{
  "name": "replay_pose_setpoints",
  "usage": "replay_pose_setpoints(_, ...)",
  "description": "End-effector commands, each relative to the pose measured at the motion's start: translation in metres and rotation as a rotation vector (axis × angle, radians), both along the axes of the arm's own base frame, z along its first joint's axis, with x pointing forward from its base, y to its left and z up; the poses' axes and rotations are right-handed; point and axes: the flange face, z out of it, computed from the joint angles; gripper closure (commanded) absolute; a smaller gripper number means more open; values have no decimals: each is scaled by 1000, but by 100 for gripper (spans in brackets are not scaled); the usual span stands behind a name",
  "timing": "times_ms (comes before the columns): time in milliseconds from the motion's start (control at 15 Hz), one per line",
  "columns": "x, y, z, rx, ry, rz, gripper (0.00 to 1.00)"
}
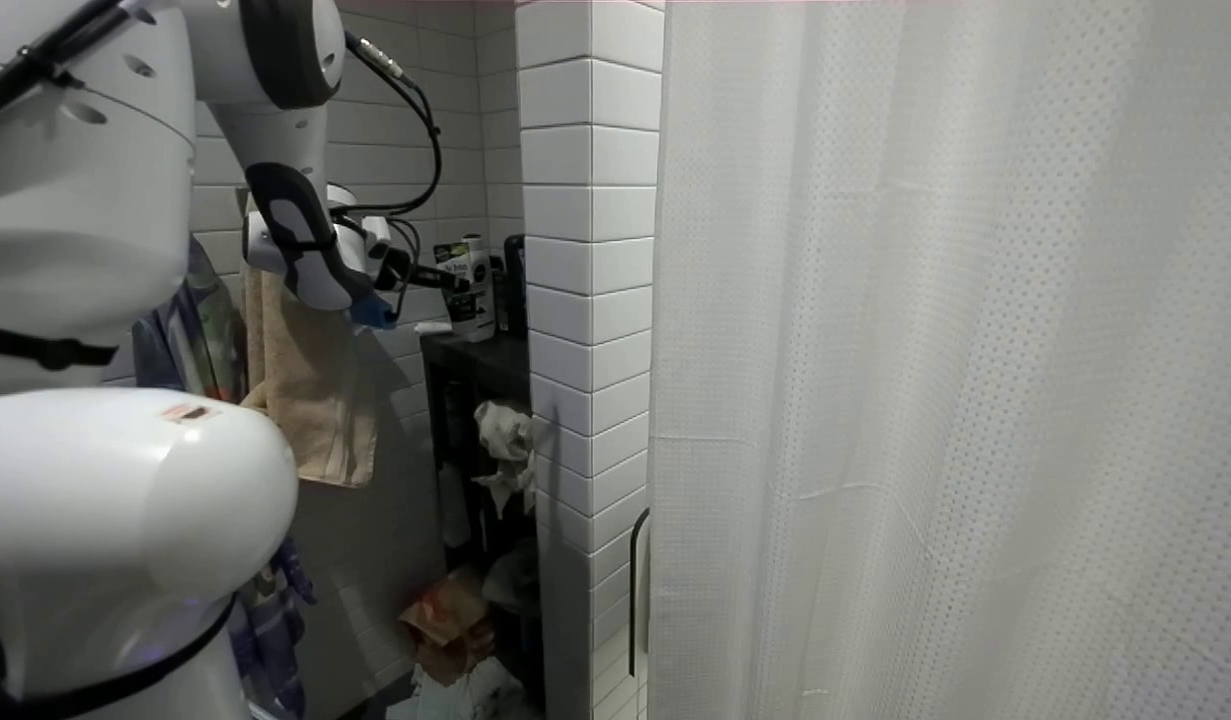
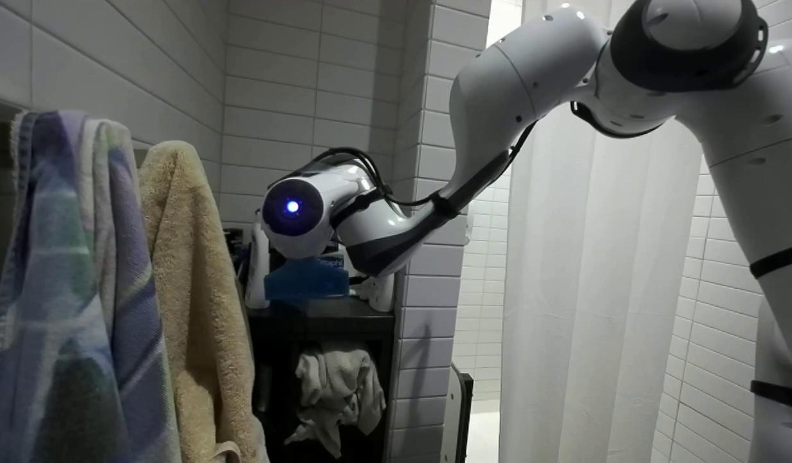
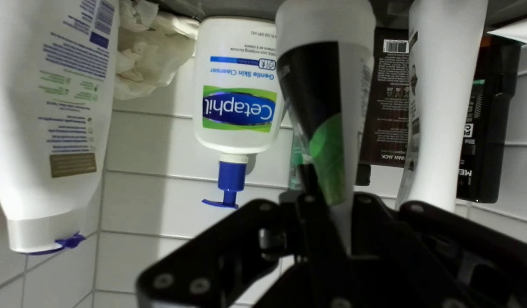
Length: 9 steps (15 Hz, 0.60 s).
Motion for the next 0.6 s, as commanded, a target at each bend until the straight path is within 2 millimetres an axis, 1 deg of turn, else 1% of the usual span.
replay_pose_setpoints(0, 15, -2, 16, -6, 24, 2, 97)
replay_pose_setpoints(333, 28, 2, 25, -22, 38, -1, 97)
replay_pose_setpoints(533, 35, -1, 23, -16, 48, -1, 97)
